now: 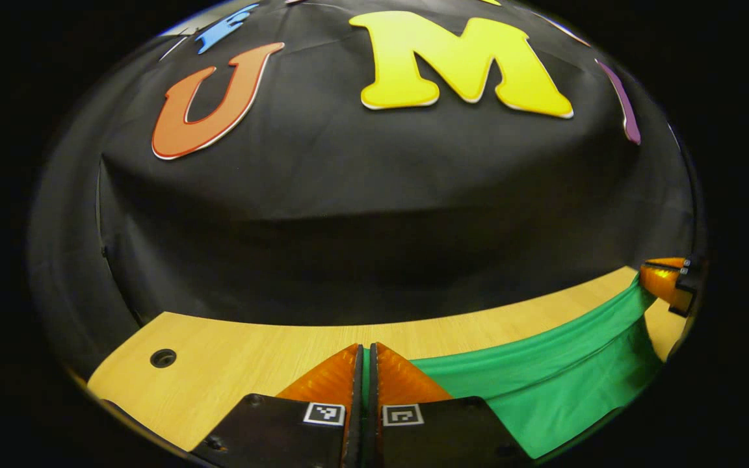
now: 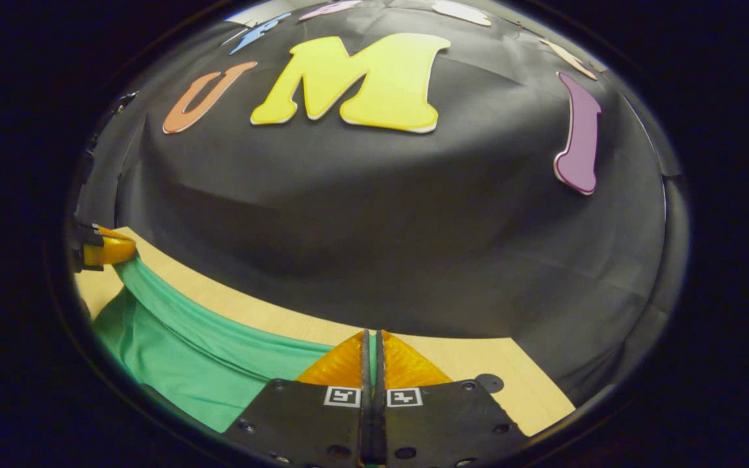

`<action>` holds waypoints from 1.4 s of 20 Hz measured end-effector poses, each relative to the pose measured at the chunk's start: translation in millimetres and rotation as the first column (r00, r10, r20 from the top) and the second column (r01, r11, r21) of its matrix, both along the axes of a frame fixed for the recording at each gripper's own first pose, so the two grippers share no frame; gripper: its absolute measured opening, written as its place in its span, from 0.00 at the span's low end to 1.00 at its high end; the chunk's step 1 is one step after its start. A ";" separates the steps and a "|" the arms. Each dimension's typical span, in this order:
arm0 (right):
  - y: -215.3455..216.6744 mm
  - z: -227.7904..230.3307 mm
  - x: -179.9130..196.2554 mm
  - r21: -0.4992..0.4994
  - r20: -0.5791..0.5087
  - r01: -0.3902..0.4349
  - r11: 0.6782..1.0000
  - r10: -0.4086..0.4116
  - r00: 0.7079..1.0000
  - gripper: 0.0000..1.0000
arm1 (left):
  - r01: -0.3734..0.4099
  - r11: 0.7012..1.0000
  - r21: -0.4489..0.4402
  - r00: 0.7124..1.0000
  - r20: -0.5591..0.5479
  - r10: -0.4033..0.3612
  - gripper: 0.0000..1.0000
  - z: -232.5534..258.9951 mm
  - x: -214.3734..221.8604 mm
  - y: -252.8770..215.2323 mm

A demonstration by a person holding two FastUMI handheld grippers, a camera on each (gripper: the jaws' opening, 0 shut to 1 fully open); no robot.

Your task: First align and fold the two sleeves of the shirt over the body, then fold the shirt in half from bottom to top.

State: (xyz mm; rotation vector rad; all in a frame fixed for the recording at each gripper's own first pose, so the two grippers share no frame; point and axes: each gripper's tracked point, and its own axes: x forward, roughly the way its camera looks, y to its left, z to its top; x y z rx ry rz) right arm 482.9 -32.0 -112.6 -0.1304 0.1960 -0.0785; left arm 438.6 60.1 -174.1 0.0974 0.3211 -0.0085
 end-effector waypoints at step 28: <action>-8.2 127.1 -301.1 0.082 0.178 -0.136 0.987 0.119 0.977 0.95 | -0.008 0.994 -0.109 0.982 0.189 0.028 1.00 150.4 -264.7 -52.2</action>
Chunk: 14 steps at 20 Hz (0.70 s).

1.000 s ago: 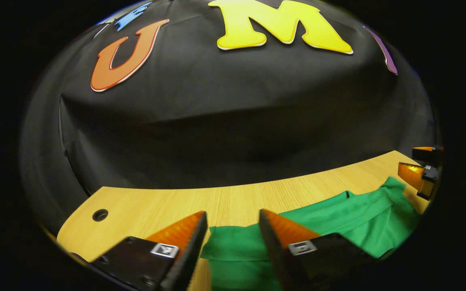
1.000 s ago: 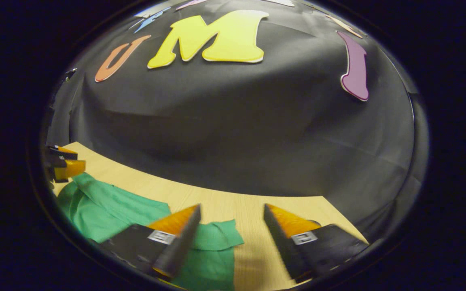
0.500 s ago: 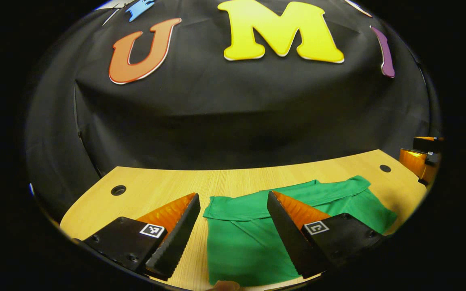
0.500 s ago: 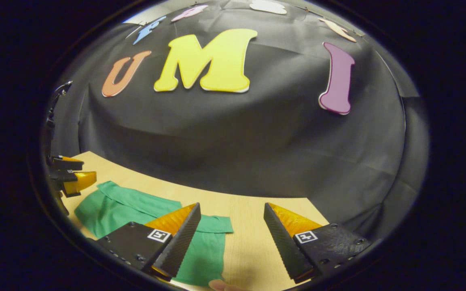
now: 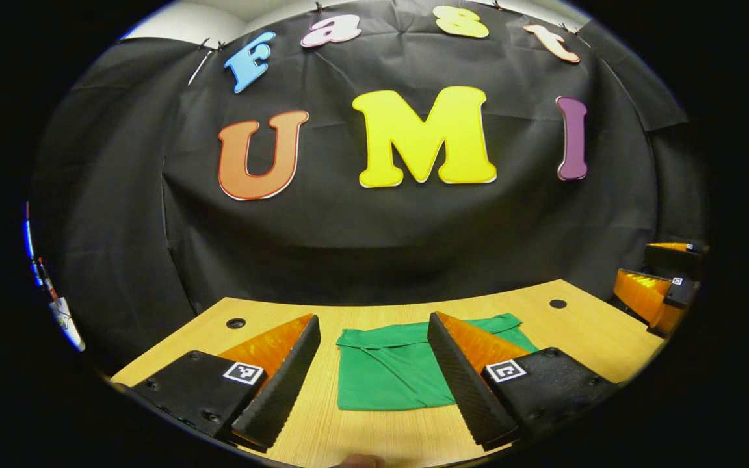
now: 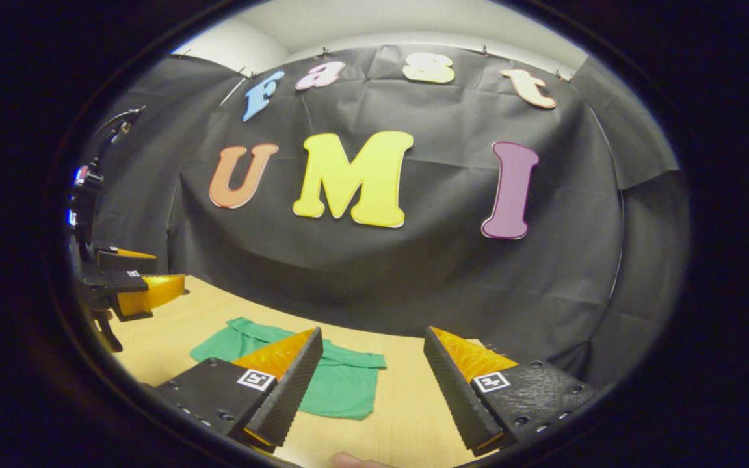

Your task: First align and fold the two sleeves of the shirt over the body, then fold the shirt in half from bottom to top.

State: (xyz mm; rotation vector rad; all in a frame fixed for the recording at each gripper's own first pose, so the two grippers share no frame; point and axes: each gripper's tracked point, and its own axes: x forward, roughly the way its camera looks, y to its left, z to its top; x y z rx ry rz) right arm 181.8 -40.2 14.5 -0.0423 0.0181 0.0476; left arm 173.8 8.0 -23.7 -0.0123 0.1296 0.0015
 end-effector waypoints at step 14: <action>24.0 0.6 -222.1 0.076 0.070 -0.034 0.997 0.029 0.997 0.95 | -0.019 0.999 -0.050 0.997 0.072 0.023 1.00 15.4 -188.4 1.7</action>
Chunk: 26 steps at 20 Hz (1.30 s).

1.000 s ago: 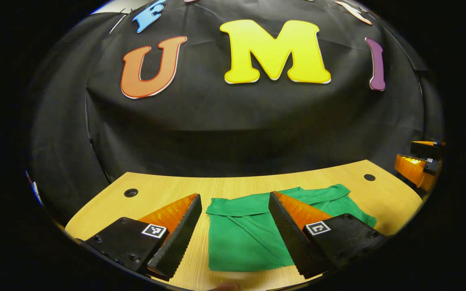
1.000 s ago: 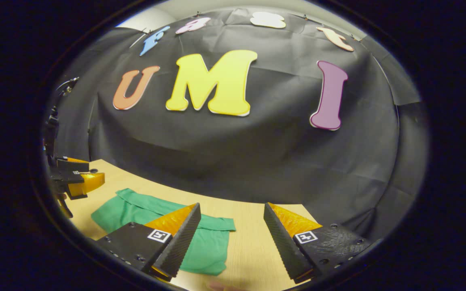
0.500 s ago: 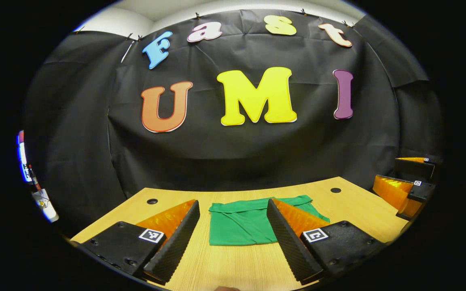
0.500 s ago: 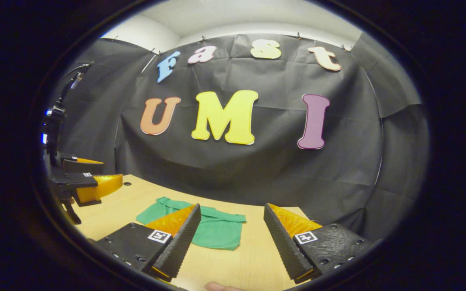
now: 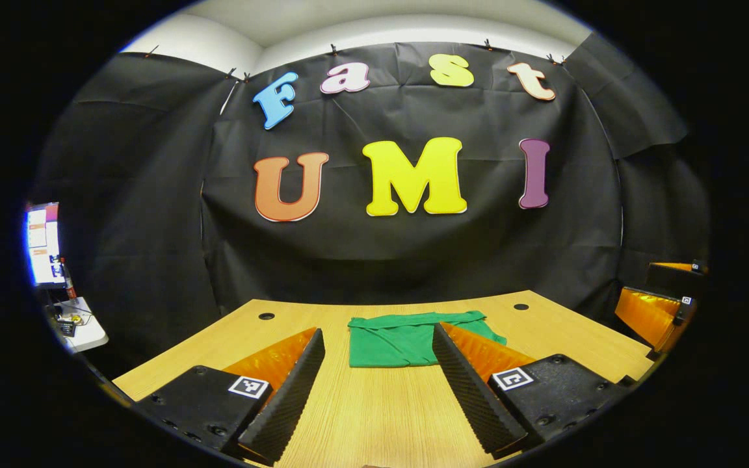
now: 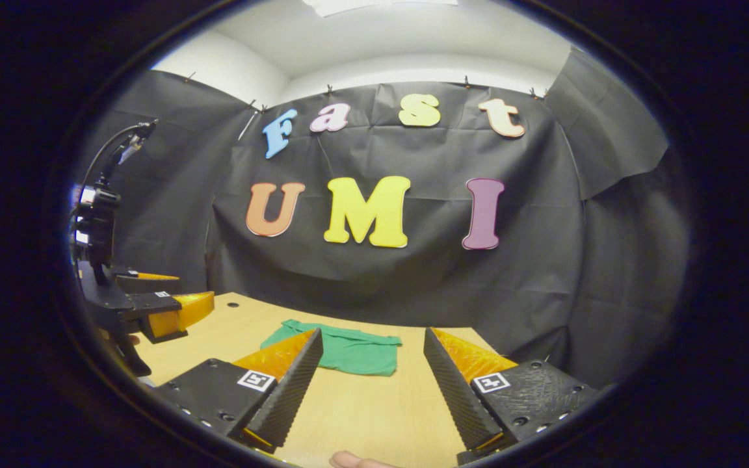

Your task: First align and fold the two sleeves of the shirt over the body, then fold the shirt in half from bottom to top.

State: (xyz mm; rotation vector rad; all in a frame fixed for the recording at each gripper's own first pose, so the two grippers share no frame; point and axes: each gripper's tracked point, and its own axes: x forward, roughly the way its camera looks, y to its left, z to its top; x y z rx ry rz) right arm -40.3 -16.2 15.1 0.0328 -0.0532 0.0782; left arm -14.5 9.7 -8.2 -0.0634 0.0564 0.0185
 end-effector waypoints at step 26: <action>-5.0 -82.4 -10.6 -0.051 -0.118 -0.033 0.998 0.027 0.993 0.94 | 0.072 0.997 0.005 0.997 -0.034 -0.072 1.00 -34.3 -8.8 -42.3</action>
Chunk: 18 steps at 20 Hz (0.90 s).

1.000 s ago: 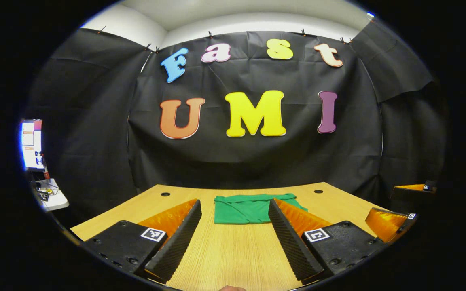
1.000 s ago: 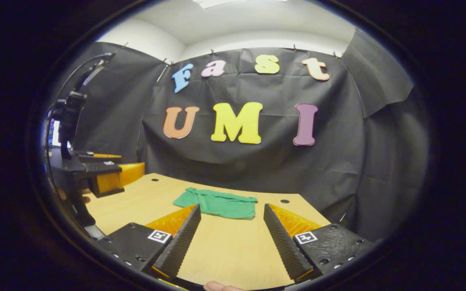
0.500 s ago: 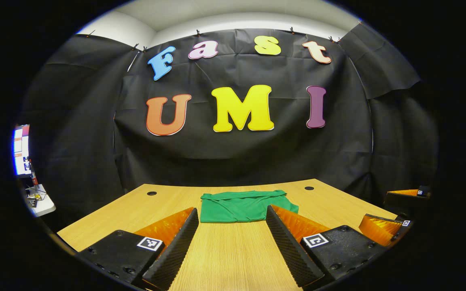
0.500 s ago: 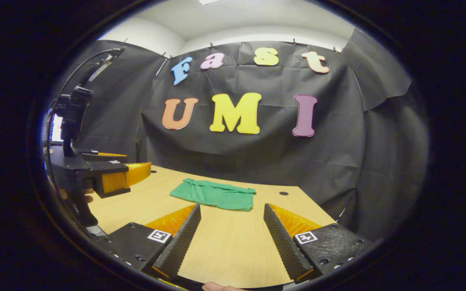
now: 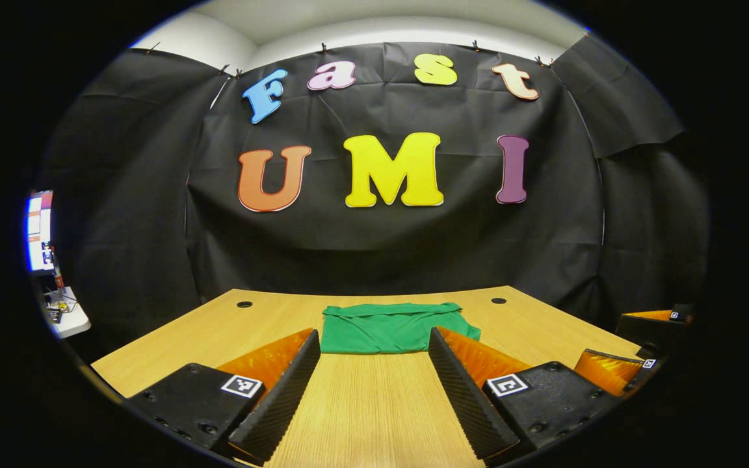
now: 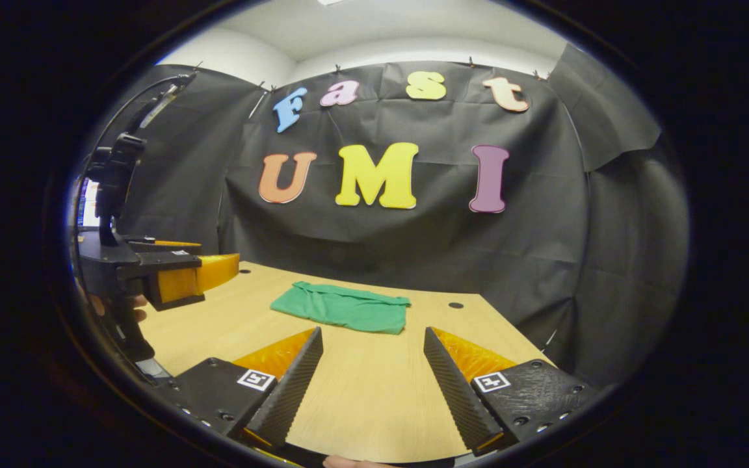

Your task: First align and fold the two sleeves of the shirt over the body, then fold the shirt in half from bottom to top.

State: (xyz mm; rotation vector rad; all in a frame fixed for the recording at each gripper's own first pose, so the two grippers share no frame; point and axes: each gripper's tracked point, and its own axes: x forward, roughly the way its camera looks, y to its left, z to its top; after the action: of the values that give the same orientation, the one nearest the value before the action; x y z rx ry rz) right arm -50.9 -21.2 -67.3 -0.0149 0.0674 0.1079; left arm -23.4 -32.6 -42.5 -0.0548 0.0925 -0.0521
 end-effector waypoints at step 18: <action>-4.9 -22.6 6.4 -0.003 -0.048 0.013 1.000 -0.013 0.999 0.95 | 0.001 1.000 0.006 0.999 -0.032 0.000 1.00 -12.0 4.5 -5.3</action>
State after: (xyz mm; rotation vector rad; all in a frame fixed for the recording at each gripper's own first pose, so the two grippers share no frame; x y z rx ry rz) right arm -44.5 -26.1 -89.8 -0.0143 0.1152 0.0951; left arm -18.9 -37.9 -54.5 -0.0497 0.1248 -0.0515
